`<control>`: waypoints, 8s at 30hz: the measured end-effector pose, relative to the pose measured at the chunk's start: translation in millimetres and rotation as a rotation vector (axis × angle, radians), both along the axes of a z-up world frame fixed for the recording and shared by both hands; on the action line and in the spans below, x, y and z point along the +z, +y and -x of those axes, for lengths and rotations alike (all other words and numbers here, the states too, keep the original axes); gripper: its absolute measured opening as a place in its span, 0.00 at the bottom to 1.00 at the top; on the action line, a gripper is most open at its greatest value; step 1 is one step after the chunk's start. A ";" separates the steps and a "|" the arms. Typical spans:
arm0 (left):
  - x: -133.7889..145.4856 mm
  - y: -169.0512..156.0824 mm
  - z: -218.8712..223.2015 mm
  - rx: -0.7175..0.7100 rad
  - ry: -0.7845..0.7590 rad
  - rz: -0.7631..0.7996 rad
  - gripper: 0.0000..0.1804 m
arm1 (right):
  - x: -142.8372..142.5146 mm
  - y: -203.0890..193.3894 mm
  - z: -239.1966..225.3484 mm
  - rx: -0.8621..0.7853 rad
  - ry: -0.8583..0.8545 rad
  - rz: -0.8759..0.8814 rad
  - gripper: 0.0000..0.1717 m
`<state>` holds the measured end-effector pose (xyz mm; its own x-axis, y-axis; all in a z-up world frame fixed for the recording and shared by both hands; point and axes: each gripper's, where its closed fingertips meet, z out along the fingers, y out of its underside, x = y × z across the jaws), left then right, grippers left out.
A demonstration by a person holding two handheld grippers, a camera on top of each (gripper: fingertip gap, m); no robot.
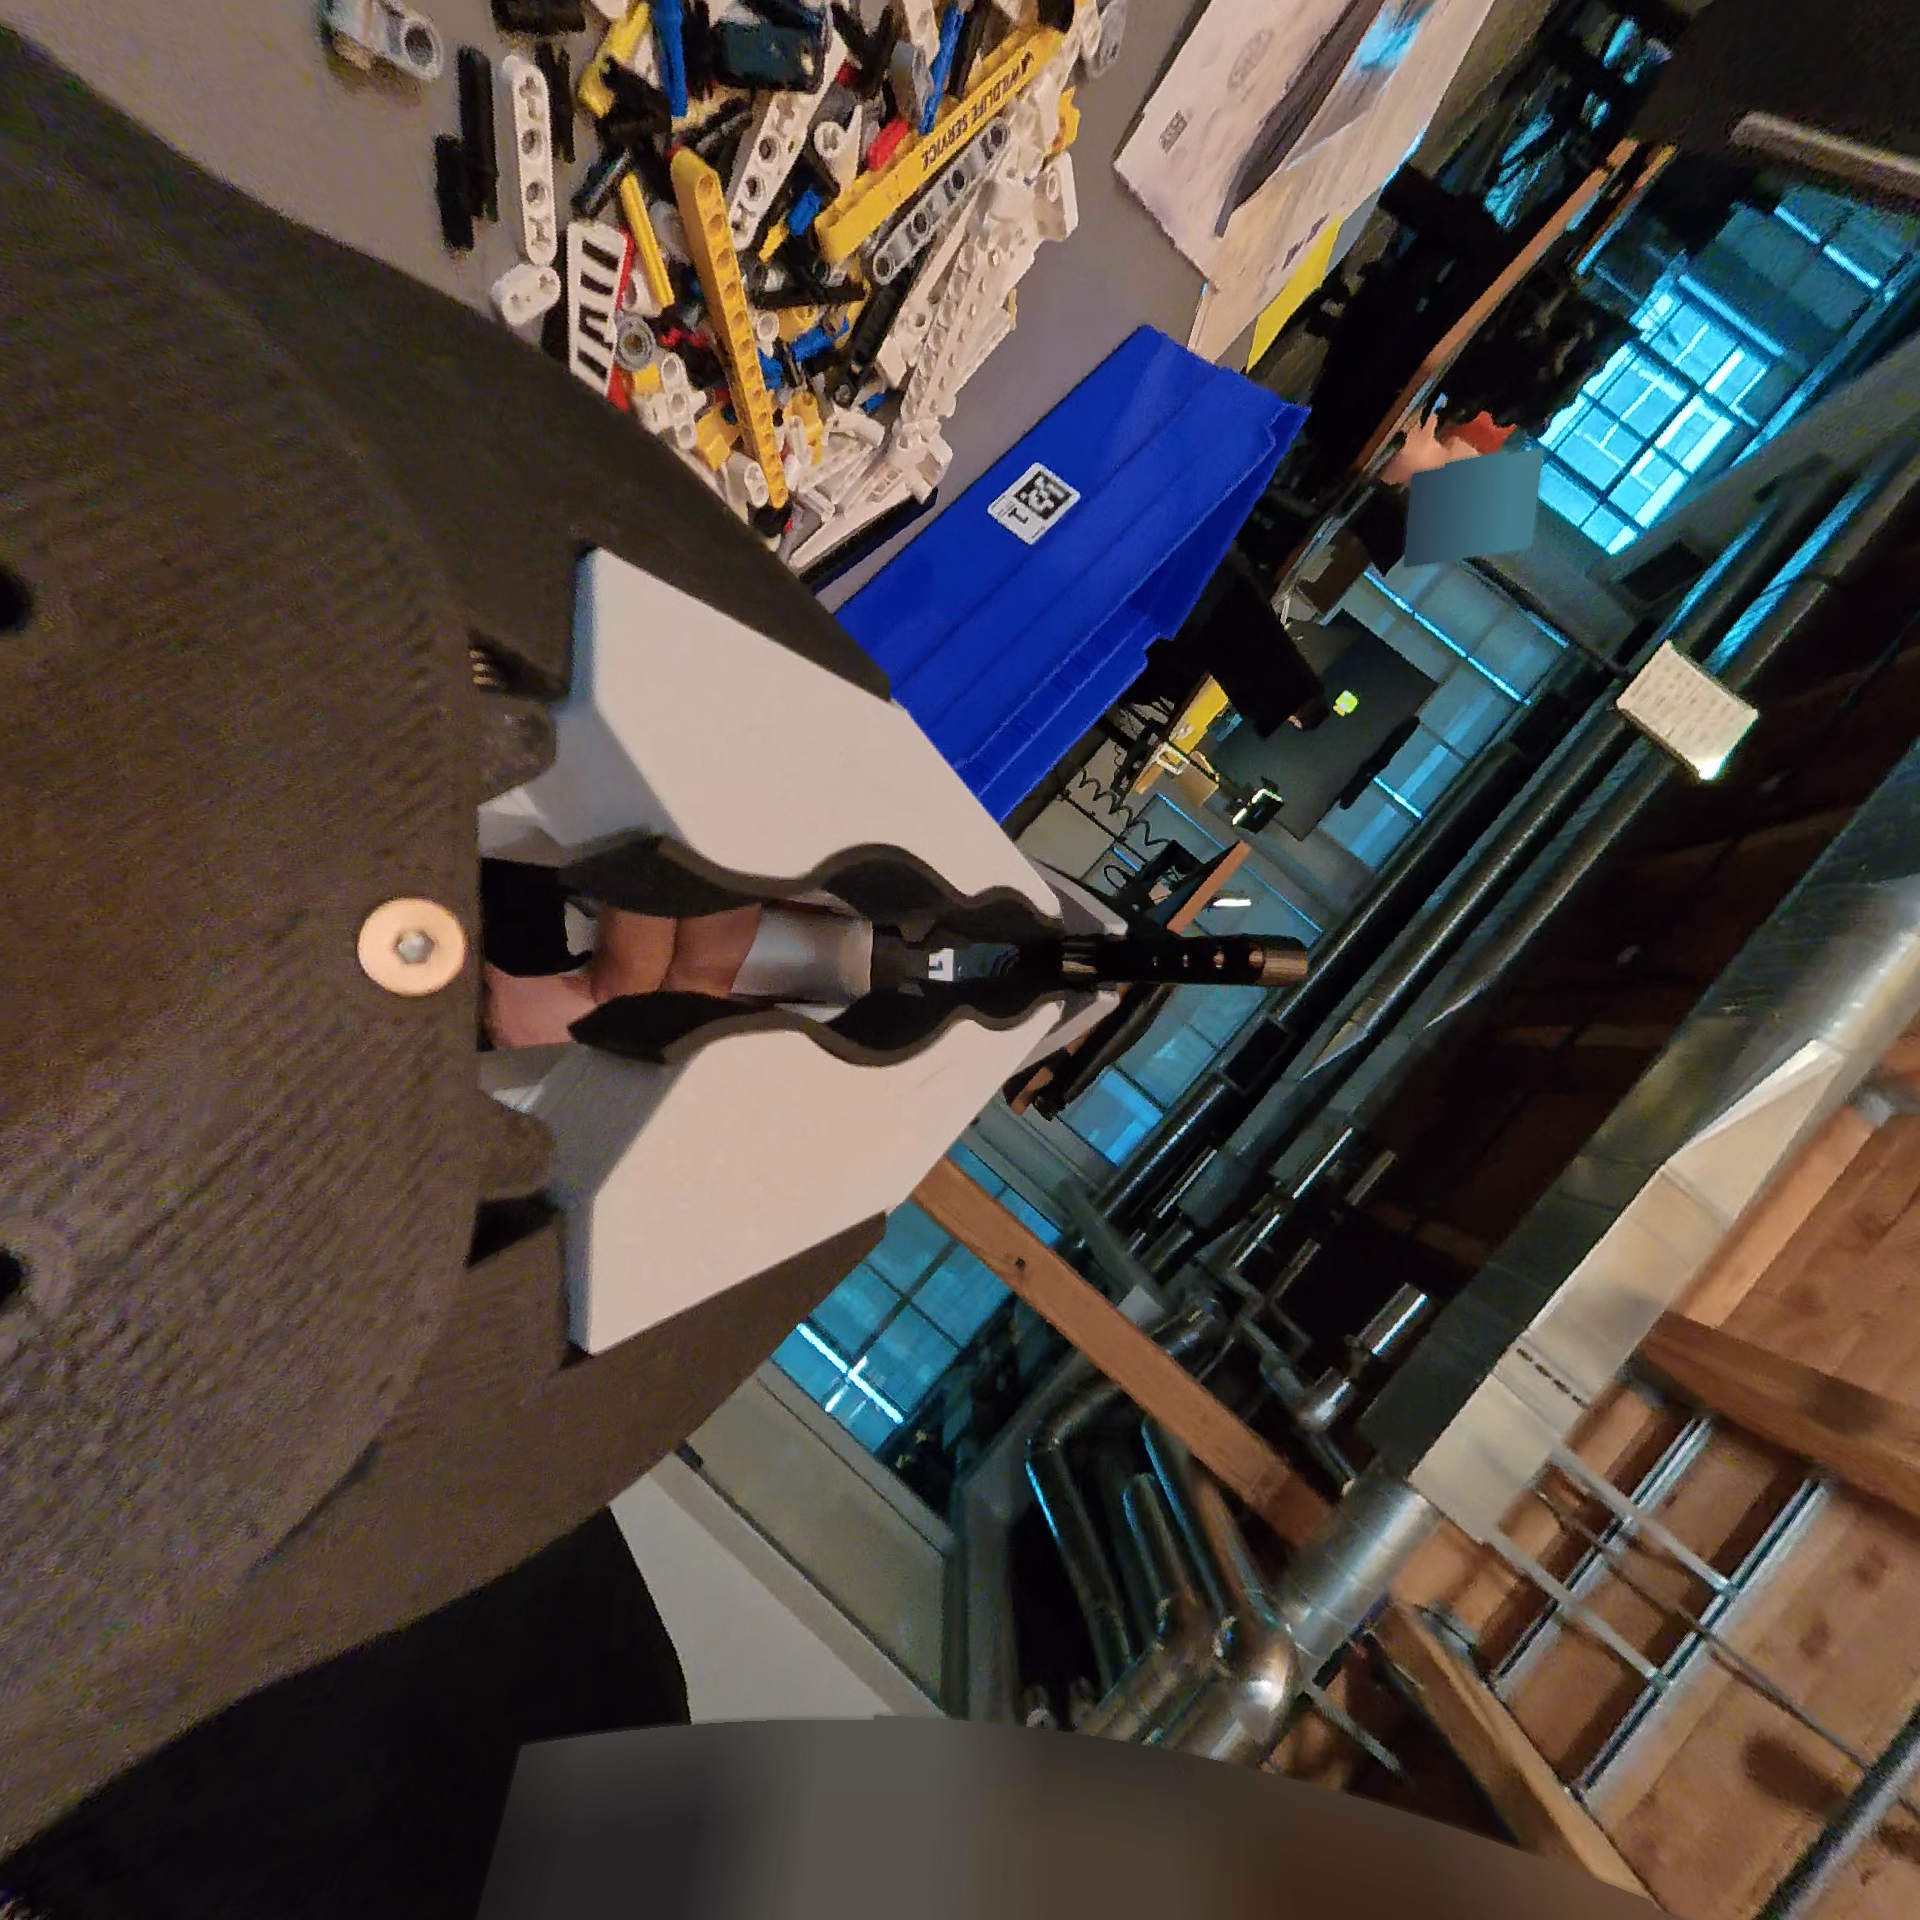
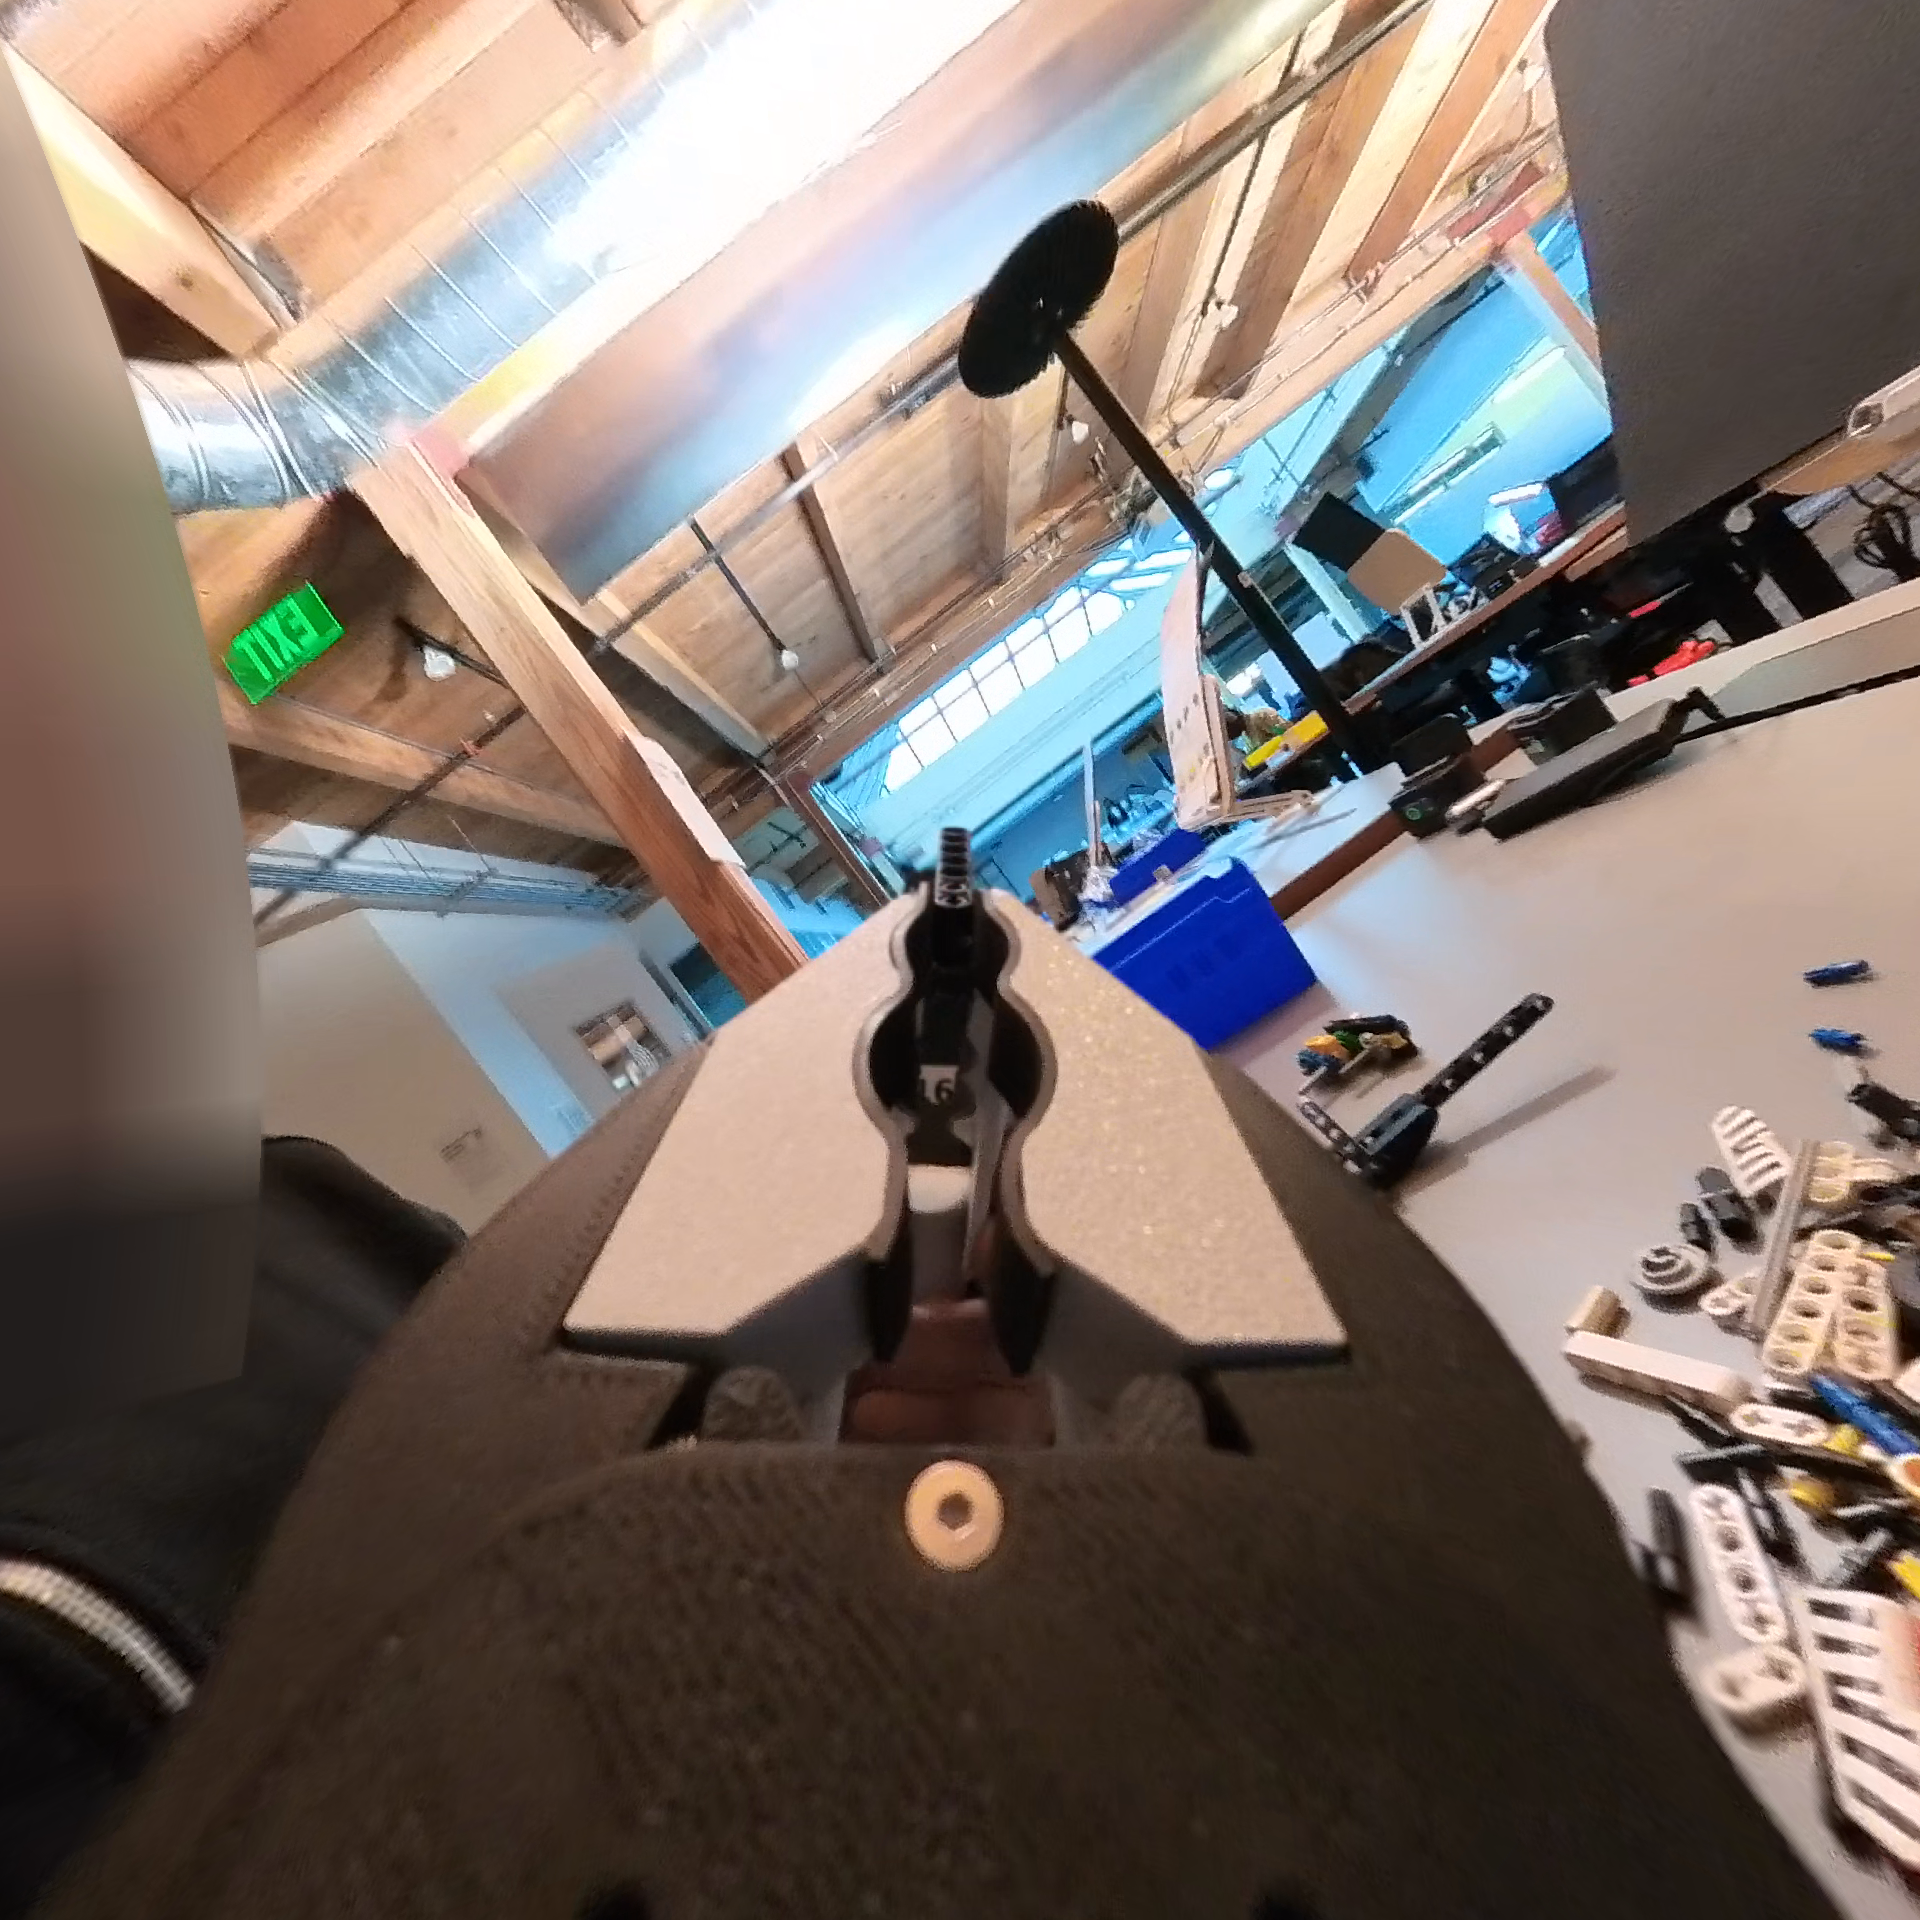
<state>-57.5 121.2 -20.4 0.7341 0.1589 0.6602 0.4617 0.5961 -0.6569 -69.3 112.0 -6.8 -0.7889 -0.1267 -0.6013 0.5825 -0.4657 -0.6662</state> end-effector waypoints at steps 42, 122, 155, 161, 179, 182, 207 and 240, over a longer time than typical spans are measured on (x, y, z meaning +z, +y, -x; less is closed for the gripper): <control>-4.9 -8.8 -12.4 0.061 0.050 0.116 0.05 | -5.9 -20.4 -11.4 0.014 0.077 -0.105 0.01; -57.7 -19.9 -12.6 -0.014 -0.144 0.085 0.04 | -133.8 79.9 106.9 -0.584 -0.179 -0.820 0.10; -34.5 -38.7 -9.1 0.123 -0.089 0.024 0.05 | -39.6 -44.8 -10.5 0.076 -0.057 -0.151 0.00; -47.3 -79.3 -0.6 0.203 -0.198 -0.119 0.04 | -21.4 53.0 46.4 -0.460 0.093 -0.303 0.01; -119.9 19.2 105.5 0.179 -0.060 1.010 0.04 | -107.7 102.3 111.7 -0.643 -0.143 -0.778 0.17; -140.3 17.8 114.1 0.139 -0.162 1.092 0.16 | -96.9 101.1 104.1 -0.610 -0.110 -0.749 0.18; -29.0 -165.5 29.0 0.505 -0.005 0.636 0.14 | -136.8 -24.3 32.2 -0.161 0.207 -0.926 0.03; -68.9 -259.1 7.6 0.542 0.050 0.341 0.14 | -156.3 -144.6 15.8 -0.026 0.296 -1.031 0.26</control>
<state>-65.1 -137.9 -89.3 0.5190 0.7112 0.4742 0.1176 0.4901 -0.8637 -85.1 -32.6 -163.0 -0.9158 0.3521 -0.1933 0.3318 0.3918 -0.8581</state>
